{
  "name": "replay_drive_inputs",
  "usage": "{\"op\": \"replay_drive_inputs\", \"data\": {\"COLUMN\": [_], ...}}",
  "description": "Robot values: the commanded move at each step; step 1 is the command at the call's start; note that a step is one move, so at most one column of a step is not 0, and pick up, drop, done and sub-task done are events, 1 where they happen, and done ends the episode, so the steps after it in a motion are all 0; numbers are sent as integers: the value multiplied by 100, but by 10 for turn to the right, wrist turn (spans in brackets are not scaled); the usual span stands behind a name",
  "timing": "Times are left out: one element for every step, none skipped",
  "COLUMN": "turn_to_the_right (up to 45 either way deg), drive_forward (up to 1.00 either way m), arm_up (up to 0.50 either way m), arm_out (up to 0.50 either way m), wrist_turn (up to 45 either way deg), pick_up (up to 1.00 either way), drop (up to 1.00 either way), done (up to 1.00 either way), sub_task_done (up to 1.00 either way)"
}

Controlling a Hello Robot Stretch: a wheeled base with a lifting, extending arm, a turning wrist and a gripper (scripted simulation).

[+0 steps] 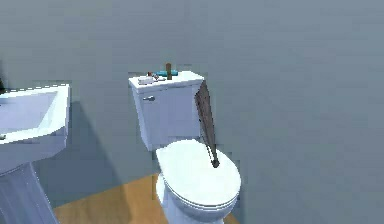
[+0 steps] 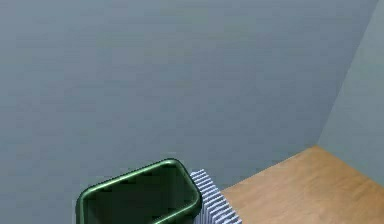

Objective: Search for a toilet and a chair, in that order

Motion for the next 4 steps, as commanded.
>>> {"op": "replay_drive_inputs", "data": {"turn_to_the_right": [0,-450,-450,-30], "drive_forward": [0,0,0,0], "arm_up": [0,0,0,0], "arm_out": [0,0,0,0], "wrist_turn": [0,0,0,0], "pick_up": [0,0,0,0], "drop": [0,0,0,0], "done": [0,0,0,0], "sub_task_done": [100,0,0,0]}}
